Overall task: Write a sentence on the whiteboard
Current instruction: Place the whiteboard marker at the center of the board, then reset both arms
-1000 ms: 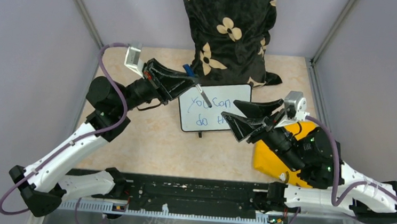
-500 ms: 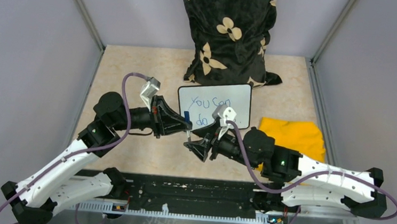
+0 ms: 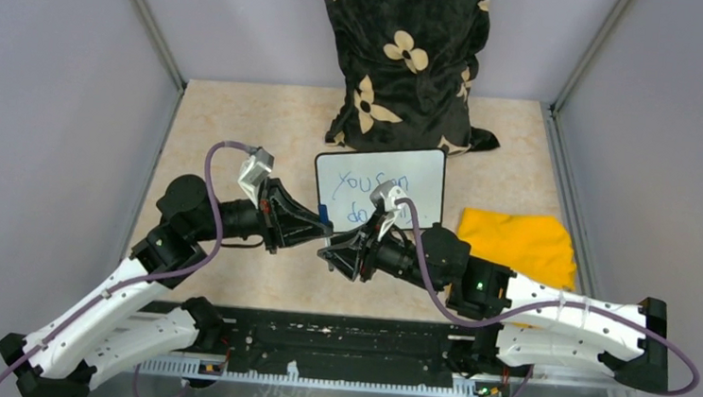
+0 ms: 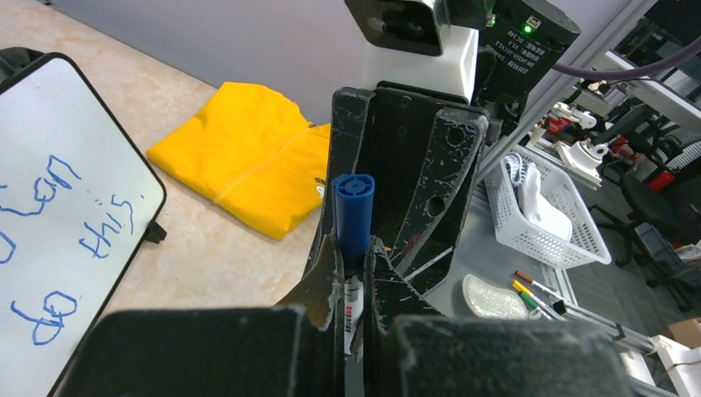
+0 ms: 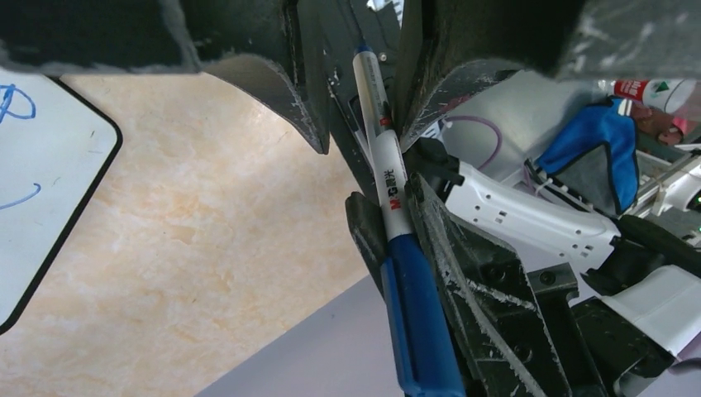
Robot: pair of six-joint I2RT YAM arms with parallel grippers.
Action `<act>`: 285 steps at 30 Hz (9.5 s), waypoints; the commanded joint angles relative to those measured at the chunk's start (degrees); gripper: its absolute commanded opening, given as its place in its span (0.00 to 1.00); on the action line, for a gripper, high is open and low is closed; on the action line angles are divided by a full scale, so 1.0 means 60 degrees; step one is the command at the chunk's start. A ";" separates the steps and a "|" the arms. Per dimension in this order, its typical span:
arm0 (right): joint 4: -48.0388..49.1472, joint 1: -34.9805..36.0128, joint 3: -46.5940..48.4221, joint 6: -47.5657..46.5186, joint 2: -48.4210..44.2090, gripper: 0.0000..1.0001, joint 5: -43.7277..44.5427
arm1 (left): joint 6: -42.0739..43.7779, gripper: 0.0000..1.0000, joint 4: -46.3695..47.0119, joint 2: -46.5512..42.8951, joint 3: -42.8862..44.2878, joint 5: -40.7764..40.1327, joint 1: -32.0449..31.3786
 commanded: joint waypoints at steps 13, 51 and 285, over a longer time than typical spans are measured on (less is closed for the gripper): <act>0.1215 -0.0376 -0.0278 0.0643 0.0537 0.15 -0.0822 | 0.0044 0.00 0.0377 -0.0740 -0.0787 -0.1018 0.0001; 0.1043 -0.0398 -0.0572 0.0518 0.0707 0.29 -0.0472 | -0.0672 0.00 -0.0052 -0.1010 -0.1543 -0.2330 0.0008; 0.1032 -0.1211 -0.0850 -0.4888 -0.3208 0.99 0.9729 | 0.3742 0.99 0.1178 0.3396 0.1149 -0.9082 -0.0059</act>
